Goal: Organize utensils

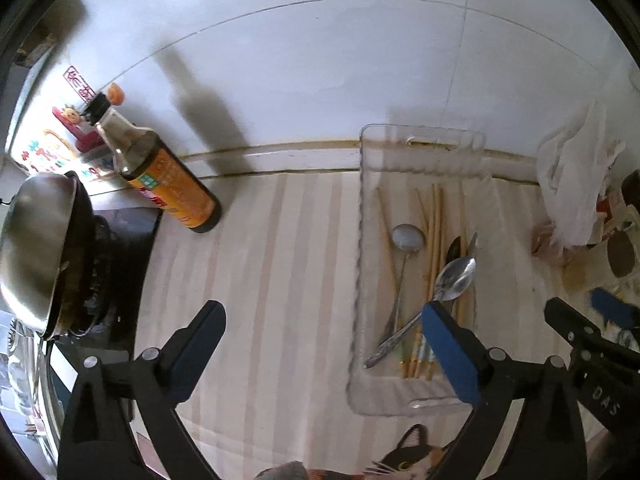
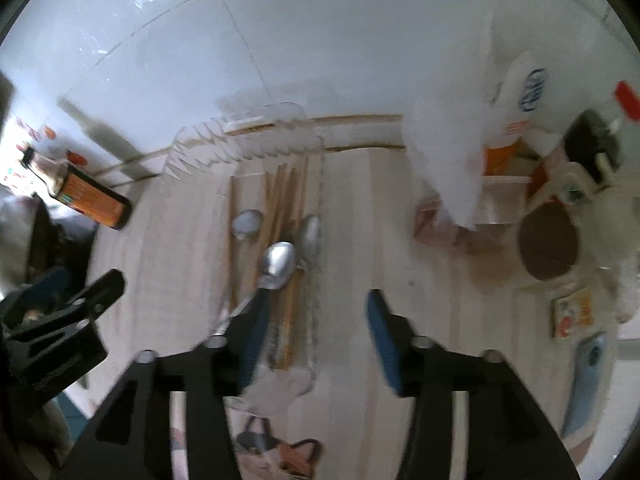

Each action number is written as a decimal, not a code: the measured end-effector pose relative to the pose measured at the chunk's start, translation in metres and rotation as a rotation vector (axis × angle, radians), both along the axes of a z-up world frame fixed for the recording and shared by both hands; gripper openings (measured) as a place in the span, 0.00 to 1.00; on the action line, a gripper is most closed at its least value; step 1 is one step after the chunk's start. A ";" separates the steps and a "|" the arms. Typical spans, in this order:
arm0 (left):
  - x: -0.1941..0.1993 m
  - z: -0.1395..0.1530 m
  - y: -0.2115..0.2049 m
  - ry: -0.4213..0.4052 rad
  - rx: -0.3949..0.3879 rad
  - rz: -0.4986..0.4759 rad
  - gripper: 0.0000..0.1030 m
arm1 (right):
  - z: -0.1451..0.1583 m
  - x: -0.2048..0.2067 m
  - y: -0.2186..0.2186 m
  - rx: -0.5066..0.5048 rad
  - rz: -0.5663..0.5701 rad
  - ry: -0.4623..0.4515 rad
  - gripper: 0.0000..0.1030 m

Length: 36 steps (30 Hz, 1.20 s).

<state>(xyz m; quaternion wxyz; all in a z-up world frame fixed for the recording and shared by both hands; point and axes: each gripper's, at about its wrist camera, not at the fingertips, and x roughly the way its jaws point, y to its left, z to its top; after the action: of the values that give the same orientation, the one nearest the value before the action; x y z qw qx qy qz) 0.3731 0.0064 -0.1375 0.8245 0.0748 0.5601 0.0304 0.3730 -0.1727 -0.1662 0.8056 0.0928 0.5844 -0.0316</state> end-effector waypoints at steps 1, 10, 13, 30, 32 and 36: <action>-0.002 -0.001 0.001 -0.004 0.003 -0.002 0.98 | 0.001 -0.003 0.002 -0.026 -0.001 -0.005 0.73; -0.032 0.010 0.017 -0.050 -0.014 -0.029 0.99 | 0.012 -0.043 0.012 -0.189 -0.067 -0.039 0.99; -0.046 0.020 0.023 -0.072 -0.025 -0.043 0.99 | 0.021 -0.056 0.019 -0.213 -0.092 -0.058 0.99; -0.166 0.123 0.050 -0.281 -0.118 -0.080 0.99 | 0.135 -0.193 0.061 -0.268 -0.165 -0.328 1.00; -0.184 0.135 0.050 -0.307 -0.121 -0.077 0.99 | 0.149 -0.211 0.062 -0.272 -0.165 -0.362 1.00; -0.217 0.156 0.052 -0.356 -0.121 -0.071 0.99 | 0.172 -0.243 0.065 -0.288 -0.155 -0.417 1.00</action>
<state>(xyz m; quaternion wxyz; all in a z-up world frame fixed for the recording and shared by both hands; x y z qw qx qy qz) 0.1556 0.0583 0.0181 0.9141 0.0381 0.4033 -0.0199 0.1298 -0.1073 0.0062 0.9086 0.0263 0.3864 -0.1562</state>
